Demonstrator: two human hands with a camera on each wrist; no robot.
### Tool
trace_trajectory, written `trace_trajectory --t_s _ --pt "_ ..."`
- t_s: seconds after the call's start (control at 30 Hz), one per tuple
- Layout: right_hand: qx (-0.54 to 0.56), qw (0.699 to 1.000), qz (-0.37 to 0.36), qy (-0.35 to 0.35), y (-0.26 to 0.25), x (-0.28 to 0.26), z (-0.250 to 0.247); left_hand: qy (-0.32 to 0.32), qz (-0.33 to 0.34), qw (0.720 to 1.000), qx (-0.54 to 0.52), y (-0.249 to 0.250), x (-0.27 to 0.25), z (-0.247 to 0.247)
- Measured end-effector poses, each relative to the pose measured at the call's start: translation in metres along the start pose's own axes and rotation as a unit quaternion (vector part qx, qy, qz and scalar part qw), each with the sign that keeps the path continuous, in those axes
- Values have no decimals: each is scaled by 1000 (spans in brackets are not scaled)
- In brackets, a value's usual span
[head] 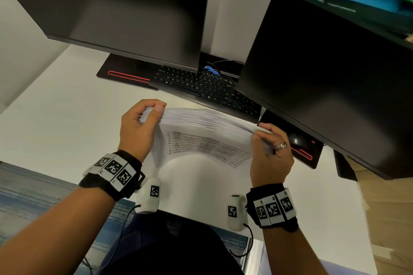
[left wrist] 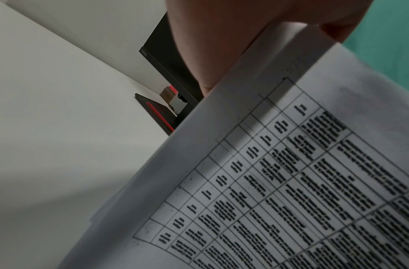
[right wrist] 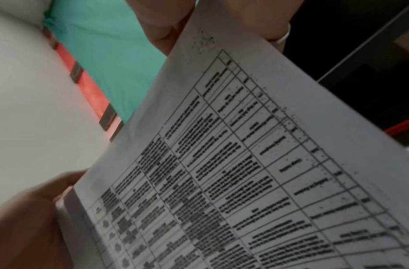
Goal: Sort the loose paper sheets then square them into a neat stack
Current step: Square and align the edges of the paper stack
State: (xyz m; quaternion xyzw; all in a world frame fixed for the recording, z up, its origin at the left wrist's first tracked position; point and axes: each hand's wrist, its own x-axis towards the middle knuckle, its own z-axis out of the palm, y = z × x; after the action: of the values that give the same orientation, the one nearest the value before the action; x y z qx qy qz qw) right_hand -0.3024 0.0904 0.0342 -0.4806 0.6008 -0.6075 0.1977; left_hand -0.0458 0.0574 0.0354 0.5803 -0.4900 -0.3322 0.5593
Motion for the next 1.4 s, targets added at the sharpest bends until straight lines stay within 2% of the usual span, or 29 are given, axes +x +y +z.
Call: trace_trajectory --t_s 0.2,0.33,0.53,0.83,1.03,1.23,1.4 --pt "-11 1000 26 6 -9 4 6 5 -10 1000 -9 -1 1 0" --pt "-19 998 57 38 -6 7 8 5 -11 1000 -7 0 0 0" --pt "39 991 109 61 -11 4 10 9 -12 1000 -4 -1 0 -1" --pt "44 988 128 76 -12 9 13 10 -13 1000 -3 -2 0 0" --pt "54 989 127 47 -6 5 7 12 -12 1000 -1 -3 2 0" --pt "74 987 132 58 -10 9 12 27 -19 999 -5 -4 3 3" --pt "83 981 162 65 -3 10 11 30 -19 999 12 -2 5 3"
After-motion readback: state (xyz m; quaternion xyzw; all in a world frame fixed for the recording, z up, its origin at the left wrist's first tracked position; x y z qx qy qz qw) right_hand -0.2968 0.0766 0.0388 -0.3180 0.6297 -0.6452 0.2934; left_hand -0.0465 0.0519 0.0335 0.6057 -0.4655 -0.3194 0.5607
